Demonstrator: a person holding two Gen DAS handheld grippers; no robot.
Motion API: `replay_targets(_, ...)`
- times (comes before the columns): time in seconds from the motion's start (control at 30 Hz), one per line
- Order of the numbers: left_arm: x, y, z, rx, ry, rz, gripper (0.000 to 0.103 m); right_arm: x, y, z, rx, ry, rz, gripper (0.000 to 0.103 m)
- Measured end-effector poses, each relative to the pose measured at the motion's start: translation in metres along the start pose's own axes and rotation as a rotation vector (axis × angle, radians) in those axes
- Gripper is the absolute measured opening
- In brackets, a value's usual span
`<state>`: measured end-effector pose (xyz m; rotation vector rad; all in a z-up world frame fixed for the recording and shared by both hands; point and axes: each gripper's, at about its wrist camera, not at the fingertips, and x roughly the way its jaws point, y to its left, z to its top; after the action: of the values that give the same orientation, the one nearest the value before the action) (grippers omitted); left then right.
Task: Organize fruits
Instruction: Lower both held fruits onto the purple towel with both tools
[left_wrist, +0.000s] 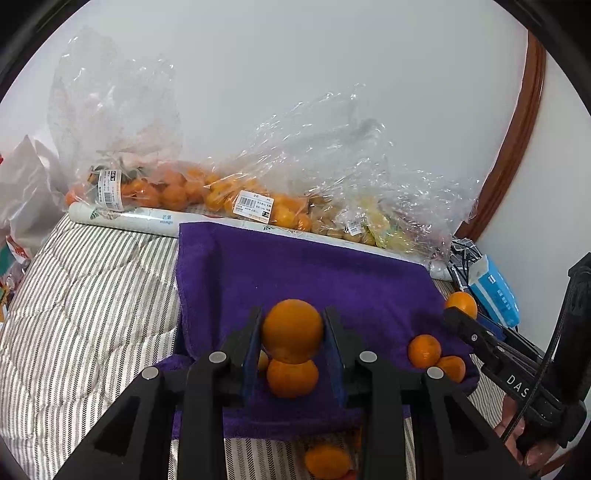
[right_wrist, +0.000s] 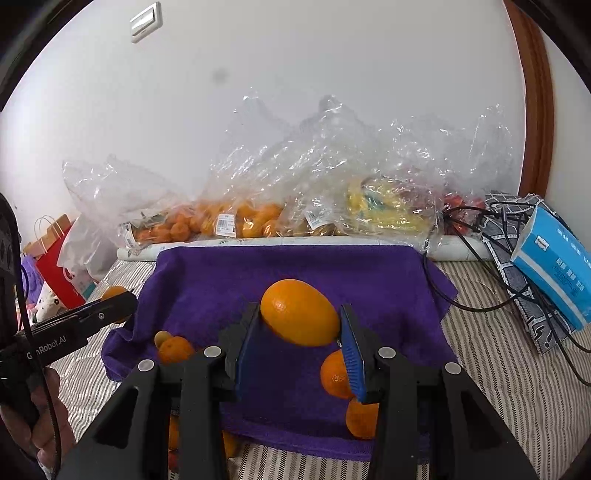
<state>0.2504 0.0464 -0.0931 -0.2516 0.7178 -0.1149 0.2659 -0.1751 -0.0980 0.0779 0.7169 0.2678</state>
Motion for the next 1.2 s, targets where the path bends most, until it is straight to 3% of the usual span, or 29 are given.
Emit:
replay_targets(0.6,0.012,0.011,-0.003,-0.028,0.018,0.021,0.03,0.007,-0.013,-0.002,0.015,-0.001,-0.007,0.042)
replay_targets(1.2,0.036,0.02,-0.004,-0.085,0.035,-0.015,0.03,0.034,0.01,-0.022,-0.058,0.108,0.024,0.042)
